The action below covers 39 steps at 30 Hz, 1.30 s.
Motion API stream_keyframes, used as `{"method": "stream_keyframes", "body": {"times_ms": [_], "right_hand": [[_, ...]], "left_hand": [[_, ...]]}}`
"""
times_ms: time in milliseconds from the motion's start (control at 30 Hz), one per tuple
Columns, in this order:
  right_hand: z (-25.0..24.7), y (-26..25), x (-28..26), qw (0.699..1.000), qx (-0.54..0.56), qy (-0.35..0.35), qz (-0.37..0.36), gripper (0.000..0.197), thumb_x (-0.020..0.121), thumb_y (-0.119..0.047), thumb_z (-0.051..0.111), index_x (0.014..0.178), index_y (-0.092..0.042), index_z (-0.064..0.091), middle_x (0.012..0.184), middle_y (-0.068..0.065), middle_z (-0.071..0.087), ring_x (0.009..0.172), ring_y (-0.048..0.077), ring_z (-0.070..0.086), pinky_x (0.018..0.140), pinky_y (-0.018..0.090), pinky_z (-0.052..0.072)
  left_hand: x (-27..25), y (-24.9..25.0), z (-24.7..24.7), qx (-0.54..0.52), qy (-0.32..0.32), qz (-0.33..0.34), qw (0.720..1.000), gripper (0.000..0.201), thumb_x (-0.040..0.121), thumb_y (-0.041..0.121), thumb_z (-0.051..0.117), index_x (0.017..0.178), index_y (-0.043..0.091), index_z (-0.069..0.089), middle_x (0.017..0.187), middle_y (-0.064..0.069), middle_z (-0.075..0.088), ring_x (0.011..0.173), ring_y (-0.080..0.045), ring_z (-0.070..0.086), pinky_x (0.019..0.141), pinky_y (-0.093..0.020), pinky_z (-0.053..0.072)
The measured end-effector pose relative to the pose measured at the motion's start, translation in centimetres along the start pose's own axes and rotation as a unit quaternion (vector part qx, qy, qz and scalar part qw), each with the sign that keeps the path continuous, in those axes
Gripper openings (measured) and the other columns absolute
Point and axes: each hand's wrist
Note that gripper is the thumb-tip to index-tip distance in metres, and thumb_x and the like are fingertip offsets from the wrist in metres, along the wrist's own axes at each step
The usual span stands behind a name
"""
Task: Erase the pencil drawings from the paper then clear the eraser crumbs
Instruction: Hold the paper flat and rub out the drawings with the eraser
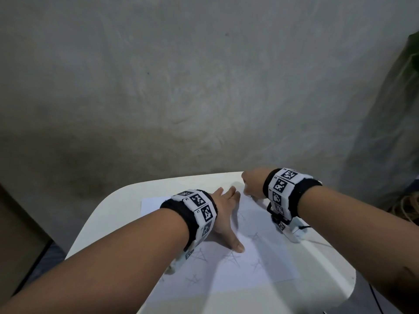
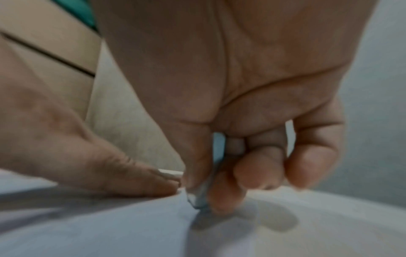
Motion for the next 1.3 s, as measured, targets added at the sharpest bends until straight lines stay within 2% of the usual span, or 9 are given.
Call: {"method": "stream_keyframes", "body": {"times_ms": [67,167,333,433,667,900,1000,1133,1300], "right_hand": [[0.3,-0.3,0.3,1.000,0.011,0.018,-0.003,0.016,0.080,-0.018,0.066,0.072,-0.013,0.054,0.071,-0.001,0.063,0.062,0.019,0.059,0.057,0.022,0.051],[-0.1,-0.2,-0.4,0.999,0.037,0.012,-0.010,0.021,0.086,-0.016,0.059,0.068,-0.014,0.048,0.072,0.000,0.057,0.069,0.023,0.053,0.052,0.022,0.040],[0.0,0.0,0.1,1.000,0.001,0.013,-0.014,0.024,0.077,-0.020,0.070,0.071,-0.021,0.047,0.067,-0.008,0.053,0.069,0.019,0.062,0.062,0.029,0.054],[-0.3,0.2,-0.9,1.000,0.010,0.011,-0.013,0.016,0.087,-0.019,0.059,0.102,-0.014,0.059,0.096,0.001,0.067,0.092,0.025,0.066,0.070,0.027,0.048],[0.4,0.7,-1.2,0.999,0.045,0.025,-0.012,0.025,0.091,-0.016,0.051,0.113,-0.008,0.059,0.113,0.008,0.067,0.090,0.025,0.060,0.078,0.029,0.048],[0.7,1.2,-1.8,0.997,0.065,0.034,-0.024,0.007,0.089,-0.013,0.052,0.093,-0.018,0.050,0.089,0.000,0.055,0.081,0.022,0.049,0.064,0.024,0.037],[0.7,1.0,-2.1,0.997,0.062,0.020,-0.029,0.008,0.091,-0.013,0.050,0.092,-0.020,0.046,0.087,-0.002,0.052,0.082,0.022,0.049,0.062,0.024,0.037],[0.7,1.6,-2.5,0.996,0.082,0.029,-0.023,0.022,0.087,-0.009,0.048,0.071,-0.023,0.042,0.068,-0.007,0.046,0.079,0.022,0.046,0.057,0.023,0.034],[0.9,0.8,-3.1,0.995,0.073,0.013,-0.065,0.017,0.088,-0.007,0.046,0.080,-0.023,0.046,0.079,-0.003,0.052,0.080,0.021,0.046,0.056,0.024,0.034]], "left_hand": [[0.1,0.1,0.0,-0.011,0.004,0.004,1.000,0.137,0.066,0.071,0.074,0.154,0.025,-0.020,0.163,0.009,-0.019,0.151,-0.026,-0.013,0.118,-0.055,0.012],[0.0,0.0,-0.1,-0.003,-0.004,0.000,1.000,0.136,0.068,0.072,0.072,0.153,0.023,-0.022,0.162,0.008,-0.023,0.150,-0.025,-0.015,0.118,-0.054,0.010],[0.2,-0.3,0.0,-0.009,-0.003,0.000,1.000,0.139,0.066,0.072,0.074,0.153,0.023,-0.022,0.163,0.008,-0.022,0.150,-0.024,-0.015,0.118,-0.054,0.011],[0.4,-0.3,0.0,0.002,-0.009,-0.006,1.000,0.139,0.066,0.075,0.071,0.153,0.021,-0.023,0.161,0.007,-0.025,0.150,-0.023,-0.017,0.119,-0.053,0.010],[0.2,-0.1,0.2,0.000,0.004,-0.002,1.000,0.136,0.068,0.073,0.071,0.154,0.021,-0.020,0.162,0.007,-0.023,0.151,-0.023,-0.015,0.119,-0.052,0.010],[0.2,0.1,0.3,0.002,0.007,-0.003,1.000,0.136,0.068,0.074,0.071,0.154,0.020,-0.020,0.162,0.007,-0.023,0.151,-0.022,-0.014,0.119,-0.051,0.010],[0.1,0.1,0.5,0.003,0.012,-0.003,1.000,0.136,0.067,0.074,0.071,0.154,0.021,-0.020,0.163,0.007,-0.021,0.151,-0.022,-0.013,0.119,-0.051,0.011],[0.2,0.1,0.5,0.004,0.016,-0.005,1.000,0.135,0.066,0.075,0.070,0.155,0.022,-0.017,0.163,0.008,-0.022,0.151,-0.020,-0.012,0.119,-0.051,0.011],[0.3,0.1,0.7,-0.002,0.017,-0.006,1.000,0.137,0.066,0.075,0.070,0.154,0.024,-0.021,0.163,0.008,-0.021,0.151,-0.022,-0.014,0.119,-0.051,0.009]]}}
Point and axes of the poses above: each hand's wrist, its own x-axis towards the middle knuckle, its own z-axis out of the palm, y = z × x
